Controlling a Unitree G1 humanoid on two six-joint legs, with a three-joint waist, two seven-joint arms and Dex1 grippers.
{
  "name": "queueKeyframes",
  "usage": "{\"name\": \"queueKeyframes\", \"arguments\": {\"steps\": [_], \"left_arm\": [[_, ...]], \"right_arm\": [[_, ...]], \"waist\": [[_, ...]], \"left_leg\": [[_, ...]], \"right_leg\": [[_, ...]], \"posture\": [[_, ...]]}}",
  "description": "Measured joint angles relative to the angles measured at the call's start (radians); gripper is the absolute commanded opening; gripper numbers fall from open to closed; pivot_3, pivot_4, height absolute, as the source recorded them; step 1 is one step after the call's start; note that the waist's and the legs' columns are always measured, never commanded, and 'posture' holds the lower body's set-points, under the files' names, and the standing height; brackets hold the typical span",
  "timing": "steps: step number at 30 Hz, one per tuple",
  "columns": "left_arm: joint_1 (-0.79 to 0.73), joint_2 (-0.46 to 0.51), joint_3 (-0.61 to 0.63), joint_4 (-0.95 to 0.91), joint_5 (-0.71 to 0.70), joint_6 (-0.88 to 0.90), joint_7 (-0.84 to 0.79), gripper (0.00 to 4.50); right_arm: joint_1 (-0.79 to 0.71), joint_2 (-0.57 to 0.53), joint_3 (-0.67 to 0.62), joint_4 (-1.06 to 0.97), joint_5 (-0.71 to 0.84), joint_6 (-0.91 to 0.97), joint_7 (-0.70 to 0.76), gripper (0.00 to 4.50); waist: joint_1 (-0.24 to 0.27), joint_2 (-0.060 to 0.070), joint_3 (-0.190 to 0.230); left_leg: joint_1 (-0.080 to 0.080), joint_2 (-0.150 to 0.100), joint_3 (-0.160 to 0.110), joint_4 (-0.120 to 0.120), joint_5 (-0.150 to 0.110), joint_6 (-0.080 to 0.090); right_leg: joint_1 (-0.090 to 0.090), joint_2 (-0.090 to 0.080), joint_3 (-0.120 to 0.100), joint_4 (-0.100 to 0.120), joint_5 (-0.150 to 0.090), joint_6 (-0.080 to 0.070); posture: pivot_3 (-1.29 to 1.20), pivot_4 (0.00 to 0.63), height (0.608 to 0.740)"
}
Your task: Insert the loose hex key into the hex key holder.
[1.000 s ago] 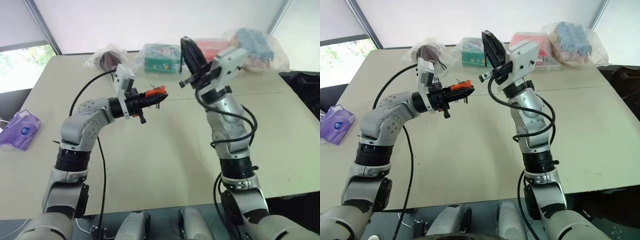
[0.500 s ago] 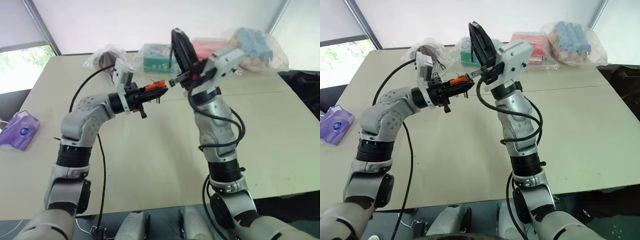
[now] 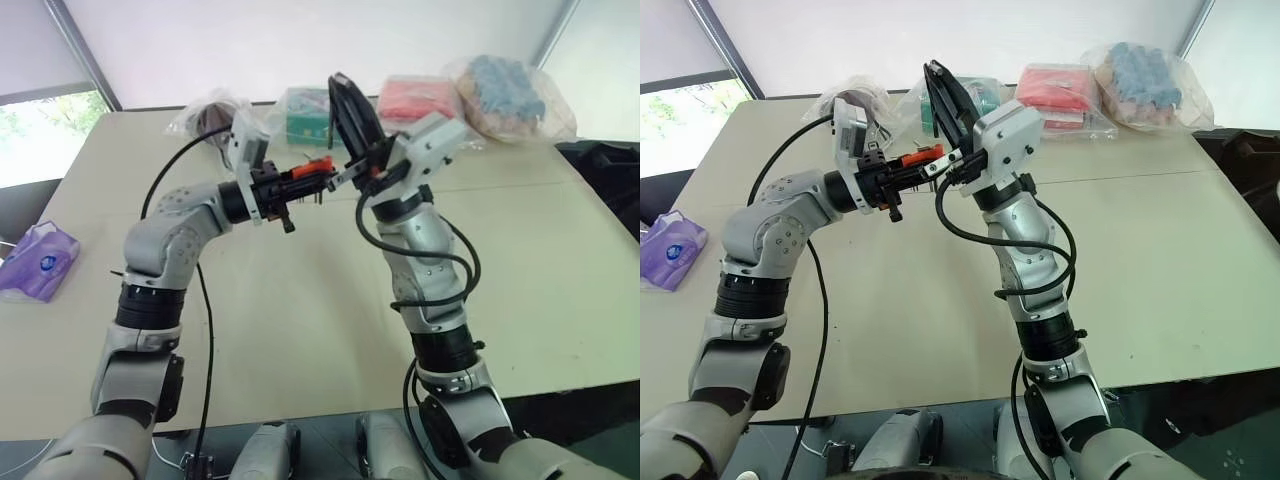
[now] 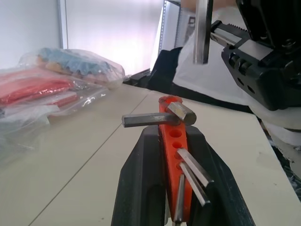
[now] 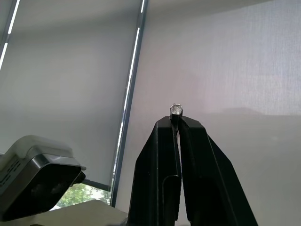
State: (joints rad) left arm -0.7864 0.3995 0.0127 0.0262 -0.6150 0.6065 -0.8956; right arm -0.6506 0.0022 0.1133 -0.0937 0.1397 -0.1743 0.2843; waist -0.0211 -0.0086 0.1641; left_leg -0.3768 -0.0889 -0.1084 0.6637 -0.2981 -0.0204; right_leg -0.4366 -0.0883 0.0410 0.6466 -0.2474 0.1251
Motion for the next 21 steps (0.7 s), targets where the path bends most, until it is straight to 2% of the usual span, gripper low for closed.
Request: {"name": "queueKeyframes", "arguments": {"steps": [21], "left_arm": [[0.000,-0.004,-0.001,-0.002,0.000,0.005,0.002,0.14]], "right_arm": [[0.007,-0.006,-0.001,0.076,-0.049,-0.078,-0.002,0.08]], "waist": [[0.000,0.000,0.000]], "left_leg": [[0.000,0.000,0.000,0.000,0.000,0.000]], "right_leg": [[0.000,0.000,0.000,0.000,0.000,0.000]], "posture": [[0.00,0.150,0.740]]}}
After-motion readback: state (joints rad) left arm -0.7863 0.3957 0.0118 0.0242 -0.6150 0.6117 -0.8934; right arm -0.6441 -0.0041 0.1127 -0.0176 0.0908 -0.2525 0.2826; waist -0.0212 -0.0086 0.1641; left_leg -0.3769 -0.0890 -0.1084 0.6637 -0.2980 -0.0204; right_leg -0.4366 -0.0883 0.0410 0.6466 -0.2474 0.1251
